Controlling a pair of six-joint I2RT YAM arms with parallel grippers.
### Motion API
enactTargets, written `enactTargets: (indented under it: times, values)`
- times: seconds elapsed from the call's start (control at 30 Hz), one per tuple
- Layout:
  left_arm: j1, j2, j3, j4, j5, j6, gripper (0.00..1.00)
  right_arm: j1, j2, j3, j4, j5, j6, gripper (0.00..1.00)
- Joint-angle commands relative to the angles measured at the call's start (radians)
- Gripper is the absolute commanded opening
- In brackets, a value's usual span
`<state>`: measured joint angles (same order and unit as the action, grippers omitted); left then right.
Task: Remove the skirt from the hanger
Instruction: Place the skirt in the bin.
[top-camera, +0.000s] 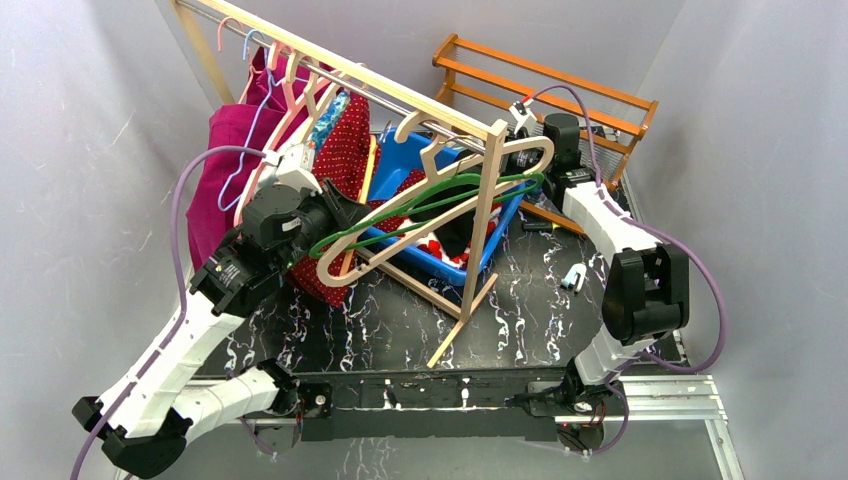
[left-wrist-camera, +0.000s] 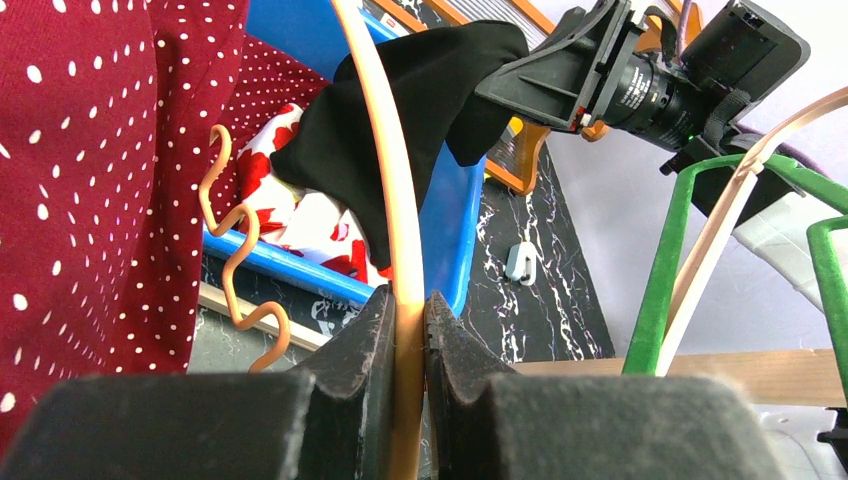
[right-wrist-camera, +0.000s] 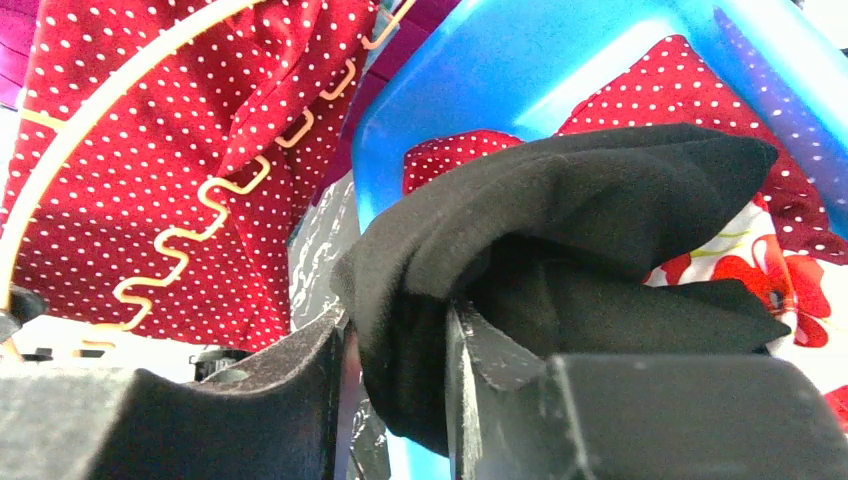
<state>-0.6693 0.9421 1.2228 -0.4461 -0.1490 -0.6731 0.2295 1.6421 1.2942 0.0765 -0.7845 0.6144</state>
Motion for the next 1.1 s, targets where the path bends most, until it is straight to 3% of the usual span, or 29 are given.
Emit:
enactTargets:
  times: [0.0, 0.13, 0.47, 0.7, 0.9, 1.07]
  values:
    - [0.007, 0.003, 0.009, 0.058, 0.003, -0.009, 0.00, 0.002, 0.008, 0.076, -0.099, 0.004, -0.102, 0.45]
    - [0.007, 0.005, 0.011, 0.060, -0.005, -0.023, 0.00, 0.009, 0.074, 0.091, -0.165, -0.057, -0.118, 0.45]
    - [0.008, -0.012, 0.037, 0.046, 0.024, -0.086, 0.00, 0.081, 0.129, -0.051, -0.129, 0.094, -0.171, 0.47]
    - [0.007, -0.041, 0.065, 0.044, 0.073, -0.115, 0.00, 0.017, 0.046, 0.007, -0.243, 0.109, -0.224, 0.69]
    - [0.007, -0.089, 0.075, 0.056, 0.086, -0.151, 0.00, -0.038, -0.112, -0.030, -0.297, 0.185, -0.254, 0.94]
    - [0.007, -0.062, 0.129, 0.049, 0.107, -0.123, 0.00, -0.083, -0.158, -0.006, -0.344, 0.232, -0.289, 0.98]
